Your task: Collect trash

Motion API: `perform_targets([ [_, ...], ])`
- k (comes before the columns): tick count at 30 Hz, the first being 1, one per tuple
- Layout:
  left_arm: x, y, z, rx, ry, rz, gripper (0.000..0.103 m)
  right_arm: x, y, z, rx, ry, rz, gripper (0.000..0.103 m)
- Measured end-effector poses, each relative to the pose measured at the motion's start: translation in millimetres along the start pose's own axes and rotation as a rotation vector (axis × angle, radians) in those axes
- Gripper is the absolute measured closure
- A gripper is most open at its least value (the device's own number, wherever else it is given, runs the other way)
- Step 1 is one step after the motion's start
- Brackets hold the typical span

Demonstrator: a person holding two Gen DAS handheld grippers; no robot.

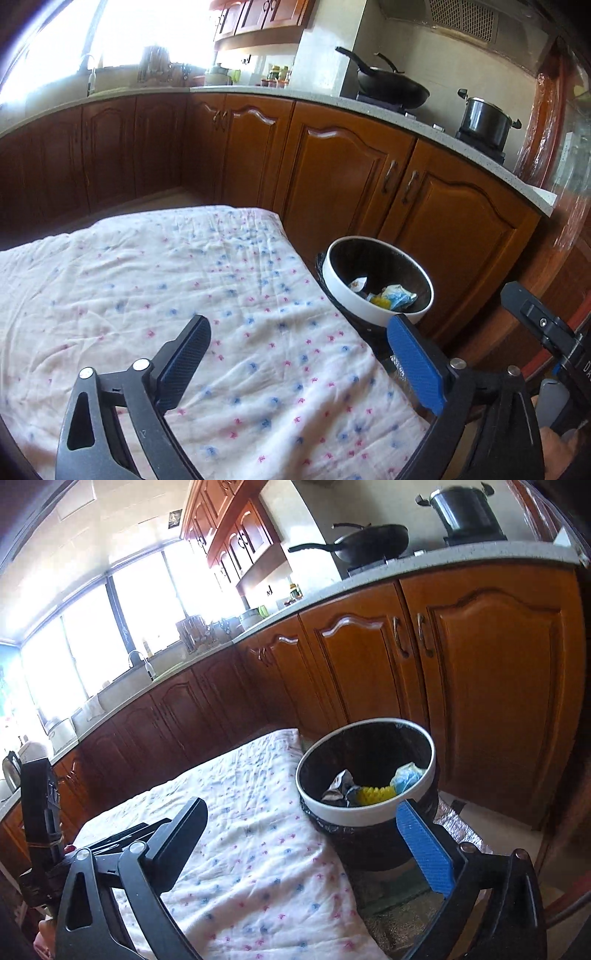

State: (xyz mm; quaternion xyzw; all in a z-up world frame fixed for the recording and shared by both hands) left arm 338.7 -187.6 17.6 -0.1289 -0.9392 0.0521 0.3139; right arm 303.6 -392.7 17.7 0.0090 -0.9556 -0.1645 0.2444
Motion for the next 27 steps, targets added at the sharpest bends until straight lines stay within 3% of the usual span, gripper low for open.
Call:
perform_targets([
  [4, 25, 7, 10, -0.008, -0.084, -0.060, 0.001, 23, 21, -11, 0.067, -0.099, -0.002, 0.000],
  [9, 22, 14, 47, 0.009, -0.098, -0.086, 0.001, 23, 24, 19, 0.100, -0.193, 0.047, 0.000],
  [16, 17, 23, 76, -0.014, -0.114, -0.163, 0.001, 0, 21, 65, 0.101, -0.108, 0.046, 0.000],
  [27, 30, 35, 93, -0.028, -0.144, -0.242, 0.001, 7, 44, 81, 0.182, -0.076, 0.005, 0.000],
])
Point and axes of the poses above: each gripper's, at about its wrist camera, not at the fingertips, and x roughly against the way its jaws point, y to its left, z to its underside, the point moved 3 cm from there along -x, roughly the way its jaws point, and after that the axes turned 5 degrees about -z, right-handed, at the moved point
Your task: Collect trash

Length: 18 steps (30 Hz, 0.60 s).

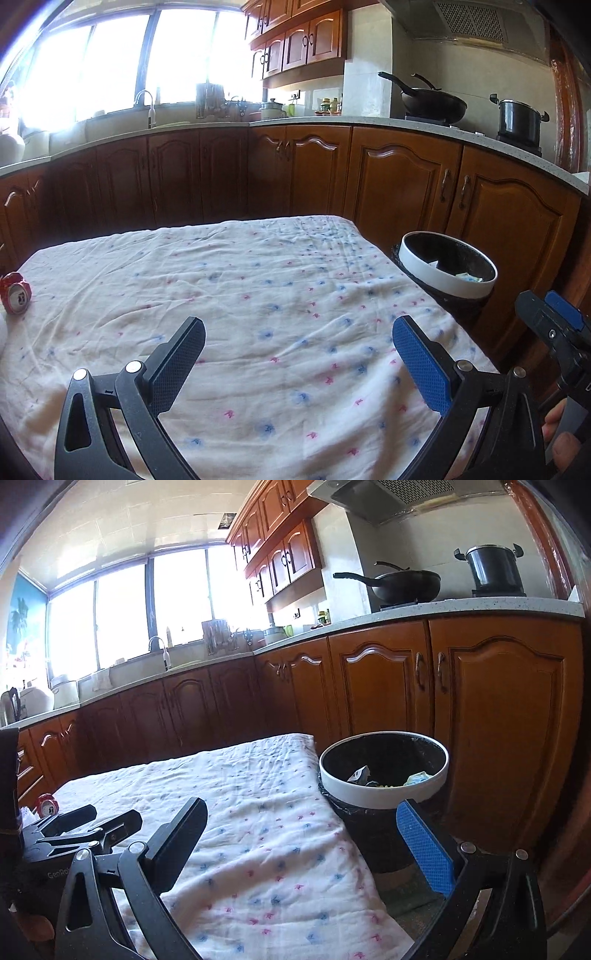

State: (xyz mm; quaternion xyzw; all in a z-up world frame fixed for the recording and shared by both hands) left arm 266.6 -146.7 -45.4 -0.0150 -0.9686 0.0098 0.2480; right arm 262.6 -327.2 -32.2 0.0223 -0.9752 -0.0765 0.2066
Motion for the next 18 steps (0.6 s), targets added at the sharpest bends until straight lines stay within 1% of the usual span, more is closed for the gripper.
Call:
perform_targets([
  [7, 5, 6, 7, -0.014, -0.016, -0.031, 0.001, 4, 15, 5, 0.031, 0.006, -0.022, 0.000],
  [18, 10, 14, 7, -0.028, -0.026, -0.025, 0.001, 9, 16, 5, 0.027, 0.000, -0.028, 0.000],
])
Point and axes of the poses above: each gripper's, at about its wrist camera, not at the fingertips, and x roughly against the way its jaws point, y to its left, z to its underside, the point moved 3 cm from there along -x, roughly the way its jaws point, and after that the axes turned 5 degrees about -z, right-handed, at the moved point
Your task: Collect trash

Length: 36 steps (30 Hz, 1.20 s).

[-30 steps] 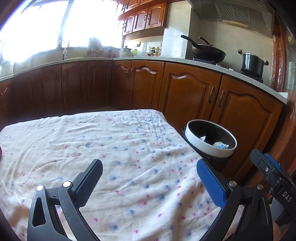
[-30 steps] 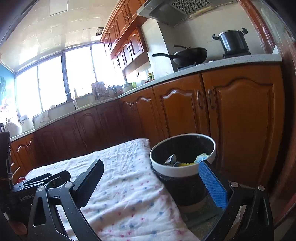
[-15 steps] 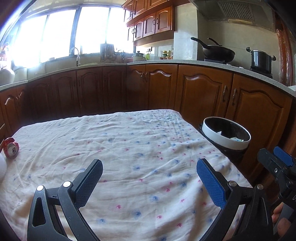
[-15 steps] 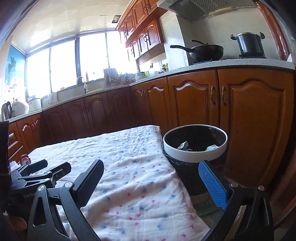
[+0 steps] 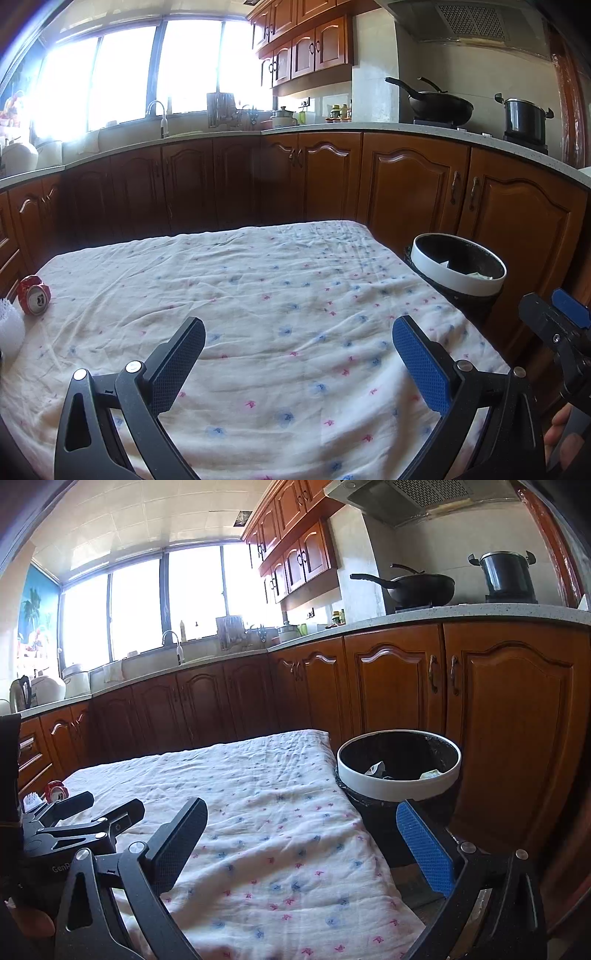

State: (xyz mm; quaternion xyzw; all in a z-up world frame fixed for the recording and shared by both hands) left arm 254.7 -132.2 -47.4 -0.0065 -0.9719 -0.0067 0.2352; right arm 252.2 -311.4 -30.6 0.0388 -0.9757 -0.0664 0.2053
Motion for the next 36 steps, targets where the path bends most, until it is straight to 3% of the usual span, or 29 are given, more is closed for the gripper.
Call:
perform_targets([
  [36, -1, 11, -3, -0.042, -0.018, 0.041, 0.001, 0, -1, 0, -0.003, 0.003, 0.004, 0.000],
])
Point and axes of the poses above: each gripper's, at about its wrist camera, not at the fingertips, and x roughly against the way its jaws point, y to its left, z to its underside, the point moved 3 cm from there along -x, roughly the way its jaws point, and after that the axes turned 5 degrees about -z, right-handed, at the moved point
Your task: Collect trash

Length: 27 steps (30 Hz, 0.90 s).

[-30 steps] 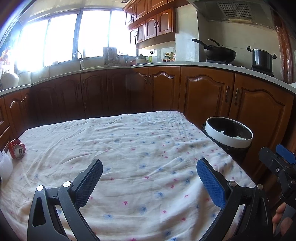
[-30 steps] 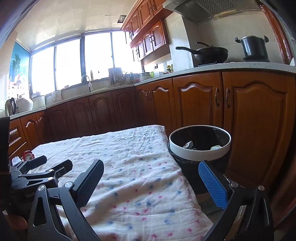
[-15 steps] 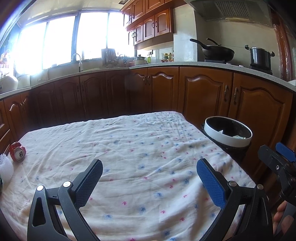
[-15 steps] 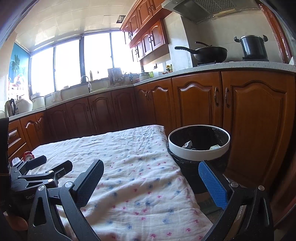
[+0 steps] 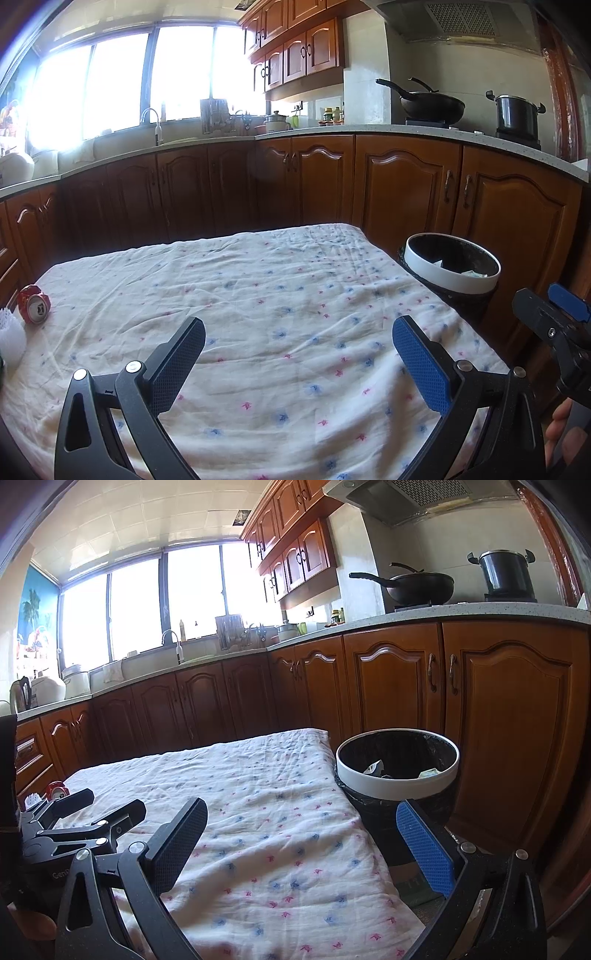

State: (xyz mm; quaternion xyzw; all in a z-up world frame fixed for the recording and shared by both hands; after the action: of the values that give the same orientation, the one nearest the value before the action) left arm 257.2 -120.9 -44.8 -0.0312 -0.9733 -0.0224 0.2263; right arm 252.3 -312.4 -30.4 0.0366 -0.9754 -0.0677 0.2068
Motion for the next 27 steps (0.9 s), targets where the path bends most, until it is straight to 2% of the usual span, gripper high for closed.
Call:
perform_targets([
  [27, -2.8, 3.7, -2.0, -0.022, -0.002, 0.019, 0.001, 1.1, -0.5, -1.4, -0.007, -0.001, -0.001, 0.000],
])
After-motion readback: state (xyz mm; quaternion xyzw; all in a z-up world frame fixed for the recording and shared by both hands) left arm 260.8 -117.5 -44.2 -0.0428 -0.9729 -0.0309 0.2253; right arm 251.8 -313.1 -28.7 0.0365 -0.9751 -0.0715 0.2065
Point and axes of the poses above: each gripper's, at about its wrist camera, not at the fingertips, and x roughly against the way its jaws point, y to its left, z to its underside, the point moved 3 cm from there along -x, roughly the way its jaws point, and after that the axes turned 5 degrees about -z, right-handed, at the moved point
